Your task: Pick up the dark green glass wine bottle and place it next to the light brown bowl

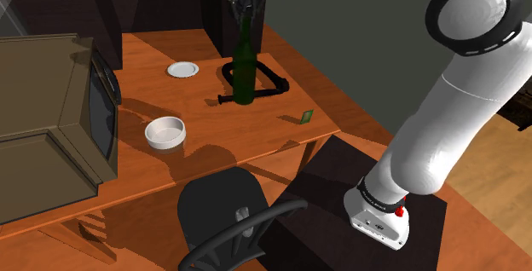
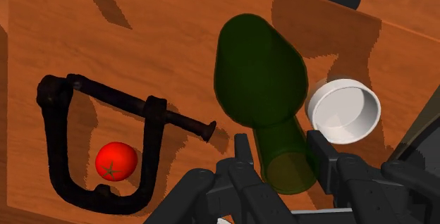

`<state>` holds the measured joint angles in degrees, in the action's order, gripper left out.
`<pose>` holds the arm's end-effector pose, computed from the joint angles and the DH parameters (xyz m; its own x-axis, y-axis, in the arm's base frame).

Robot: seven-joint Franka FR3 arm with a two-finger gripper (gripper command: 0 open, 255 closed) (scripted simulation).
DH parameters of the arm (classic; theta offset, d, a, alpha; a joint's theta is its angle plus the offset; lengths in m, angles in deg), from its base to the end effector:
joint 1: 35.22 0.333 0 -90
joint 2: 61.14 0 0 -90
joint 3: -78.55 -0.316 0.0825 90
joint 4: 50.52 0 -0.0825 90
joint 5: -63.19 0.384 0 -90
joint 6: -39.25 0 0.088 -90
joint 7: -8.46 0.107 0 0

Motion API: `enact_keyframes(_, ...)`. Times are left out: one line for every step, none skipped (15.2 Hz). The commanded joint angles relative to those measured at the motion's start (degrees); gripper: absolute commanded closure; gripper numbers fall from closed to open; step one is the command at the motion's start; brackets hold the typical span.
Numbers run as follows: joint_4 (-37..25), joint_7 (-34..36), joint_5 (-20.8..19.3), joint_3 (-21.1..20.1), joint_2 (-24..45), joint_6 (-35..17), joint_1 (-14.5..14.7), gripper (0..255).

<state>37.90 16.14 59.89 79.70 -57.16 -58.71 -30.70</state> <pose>0.5886 0.0297 0.6111 0.9923 -0.0671 0.1037 -0.0721 -0.9964 0.0455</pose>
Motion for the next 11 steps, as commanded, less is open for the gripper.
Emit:
enact_keyframes(-0.6,2.2,-0.3,-1.0,1.9,-1.1,1.1,255)
enact_keyframes(-1.1,3.3,-0.4,-1.4,2.9,-1.6,1.7,255)
enact_keyframes(-1.6,4.4,-0.6,-1.8,3.9,-2.1,2.3,255)
enact_keyframes(-2.2,5.4,-0.7,-2.2,5.0,-2.5,2.9,255)
enact_keyframes(-2.8,6.4,-0.9,-2.6,6.1,-2.9,3.5,255)
enact_keyframes(-3.6,7.5,-1.1,-3.0,7.3,-3.3,4.1,255)
enact_keyframes(-4.5,8.5,-1.3,-3.3,8.5,-3.6,4.7,255)
enact_keyframes(-5.4,9.5,-1.6,-3.7,9.8,-3.8,5.3,255)
enact_keyframes(-6.5,10.4,-1.8,-4.0,11.2,-4.1,5.9,255)
enact_keyframes(-7.6,11.4,-2.0,-4.3,12.6,-4.3,6.6,255)
enact_keyframes(-8.9,12.3,-2.3,-4.6,14.1,-4.4,7.2,255)
